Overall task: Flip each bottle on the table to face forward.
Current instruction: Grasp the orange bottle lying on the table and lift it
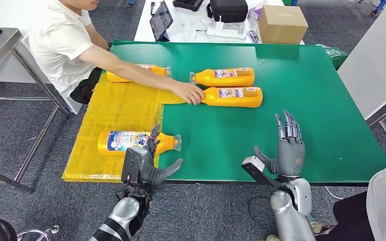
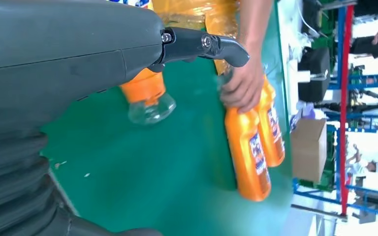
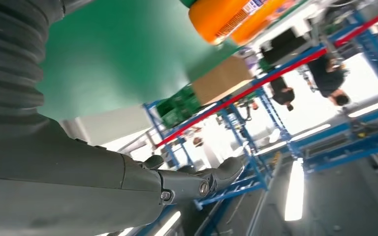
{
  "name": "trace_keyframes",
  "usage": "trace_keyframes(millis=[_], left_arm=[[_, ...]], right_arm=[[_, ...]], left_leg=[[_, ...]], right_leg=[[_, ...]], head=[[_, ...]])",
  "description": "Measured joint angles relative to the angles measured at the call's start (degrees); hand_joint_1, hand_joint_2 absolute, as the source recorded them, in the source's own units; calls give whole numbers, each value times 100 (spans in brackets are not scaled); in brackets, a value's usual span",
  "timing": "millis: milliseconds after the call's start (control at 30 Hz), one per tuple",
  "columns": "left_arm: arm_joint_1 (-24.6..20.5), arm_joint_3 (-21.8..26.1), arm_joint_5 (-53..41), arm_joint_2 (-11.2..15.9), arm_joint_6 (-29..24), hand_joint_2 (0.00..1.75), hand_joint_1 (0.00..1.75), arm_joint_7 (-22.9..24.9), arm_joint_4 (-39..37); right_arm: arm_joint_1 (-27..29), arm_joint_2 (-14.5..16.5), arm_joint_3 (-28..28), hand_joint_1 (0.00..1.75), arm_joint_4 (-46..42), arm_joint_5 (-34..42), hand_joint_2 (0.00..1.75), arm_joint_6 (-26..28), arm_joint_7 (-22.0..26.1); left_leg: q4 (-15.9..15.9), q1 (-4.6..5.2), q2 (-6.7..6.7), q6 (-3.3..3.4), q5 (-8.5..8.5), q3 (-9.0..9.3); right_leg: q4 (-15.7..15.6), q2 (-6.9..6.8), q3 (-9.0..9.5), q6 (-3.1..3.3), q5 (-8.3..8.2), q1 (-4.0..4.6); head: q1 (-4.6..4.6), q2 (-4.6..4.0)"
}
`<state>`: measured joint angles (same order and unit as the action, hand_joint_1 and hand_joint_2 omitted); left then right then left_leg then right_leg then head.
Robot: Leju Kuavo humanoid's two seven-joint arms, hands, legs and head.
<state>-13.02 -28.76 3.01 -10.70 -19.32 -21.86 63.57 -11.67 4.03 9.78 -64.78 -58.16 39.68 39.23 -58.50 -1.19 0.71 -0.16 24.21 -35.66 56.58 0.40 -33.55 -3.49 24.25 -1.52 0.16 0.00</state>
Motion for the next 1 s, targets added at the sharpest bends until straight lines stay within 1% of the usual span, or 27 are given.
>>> trace_keyframes(millis=[133,300,500,633,733,800,900,1000], left_arm=[[147,-286,-581,31,34,175,0,6,86],[235,-590,-977,64,85,175,0,32,177],[227,-859,-1511,84,342,175,0,377,190],[181,-933,-1653,75,393,175,0,420,104],[157,-946,-1737,46,430,175,0,424,26],[130,-952,-1791,30,464,175,0,460,-12],[85,-954,-1799,22,668,175,0,636,-64],[75,-954,-1679,19,911,175,0,758,-158]], right_arm=[[-146,-107,263,0,267,-417,175,-1,-272],[-294,-255,312,0,586,-678,175,1,-443],[-542,-398,289,0,957,-777,175,2,-577],[-692,-457,221,0,1087,-848,175,2,-711],[-846,-526,51,0,1319,-757,175,-13,-924],[-978,-585,-107,0,1580,-583,175,-203,-1109],[-1168,-662,-381,0,2037,-266,175,-775,-1344],[-1291,-711,-700,0,2438,-217,175,-1034,-1507]], left_leg=[[1,0,-1,0,0,-4],[0,1,1,1,0,-6],[0,1,1,2,-3,-6],[0,1,-1,2,-3,-5],[0,0,-2,2,-3,-6],[0,0,-2,2,-3,-6],[0,1,-1,3,-3,-5],[0,1,0,3,-3,-5]], right_leg=[[0,0,-2,0,1,0],[0,-1,-1,0,0,-1],[0,-1,-1,-1,-1,-1],[0,0,-2,-1,-1,-1],[0,0,-2,-1,-1,0],[0,0,-2,-1,-1,0],[0,-1,-1,-1,-1,-1],[0,-1,-1,-1,-1,-1]], head=[[1,0],[2,0],[1,0],[-1,0],[1,0],[1,0],[1,0],[-1,0]])
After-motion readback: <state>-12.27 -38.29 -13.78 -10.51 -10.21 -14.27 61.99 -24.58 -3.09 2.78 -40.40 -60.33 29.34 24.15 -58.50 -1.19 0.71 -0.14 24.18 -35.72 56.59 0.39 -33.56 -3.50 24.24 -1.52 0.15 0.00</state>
